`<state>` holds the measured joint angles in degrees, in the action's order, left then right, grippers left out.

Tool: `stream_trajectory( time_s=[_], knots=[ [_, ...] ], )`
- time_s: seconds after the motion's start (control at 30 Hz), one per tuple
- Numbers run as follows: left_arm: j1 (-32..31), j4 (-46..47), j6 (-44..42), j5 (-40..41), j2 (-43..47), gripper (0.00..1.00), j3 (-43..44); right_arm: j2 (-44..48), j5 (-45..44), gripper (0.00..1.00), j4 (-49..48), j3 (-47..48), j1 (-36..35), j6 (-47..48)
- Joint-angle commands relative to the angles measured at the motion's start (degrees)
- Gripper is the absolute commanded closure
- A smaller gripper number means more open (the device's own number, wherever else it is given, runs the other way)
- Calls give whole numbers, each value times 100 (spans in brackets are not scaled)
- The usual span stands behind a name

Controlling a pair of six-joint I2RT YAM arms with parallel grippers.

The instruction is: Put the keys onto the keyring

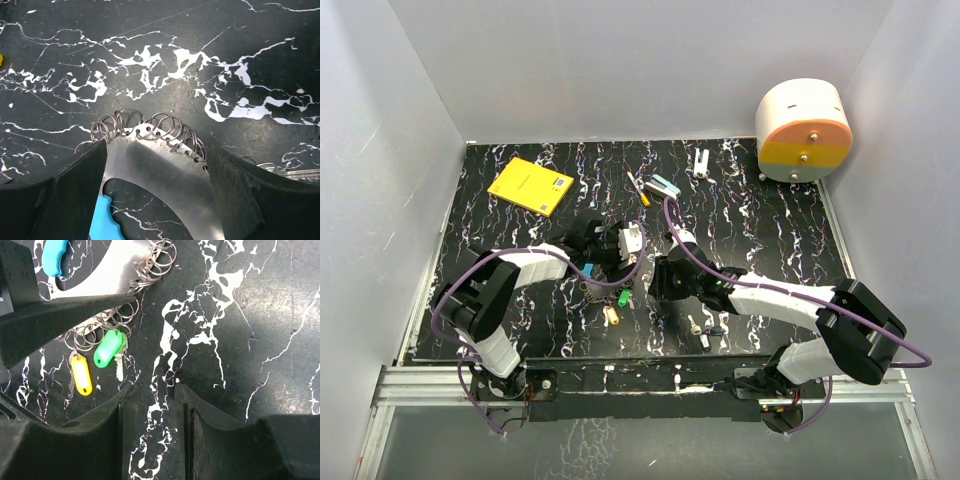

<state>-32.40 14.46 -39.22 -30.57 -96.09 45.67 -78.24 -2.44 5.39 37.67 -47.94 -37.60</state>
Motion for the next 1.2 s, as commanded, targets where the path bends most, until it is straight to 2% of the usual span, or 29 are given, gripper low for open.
stream_trajectory(
  time_s=[0.0,0.13,0.47,0.77,1.0,1.17],
  knots=[
    [-23,345,85,281,18,21,179,45,-119,60,-488,-1,-23,-40],
    [-23,545,-40,778,92,21,186,86,-198,60,-596,-85,-22,-86],
    [42,458,-278,1159,386,21,-31,39,-252,61,-734,-93,-22,-59],
    [90,-159,-390,852,574,28,12,-66,-206,69,-846,-37,-20,-35],
    [103,-934,-689,-93,396,31,268,-24,-204,72,-864,-92,-19,-54],
    [109,-596,-703,38,251,30,214,163,-331,72,-864,-230,-21,-96]
  ],
)
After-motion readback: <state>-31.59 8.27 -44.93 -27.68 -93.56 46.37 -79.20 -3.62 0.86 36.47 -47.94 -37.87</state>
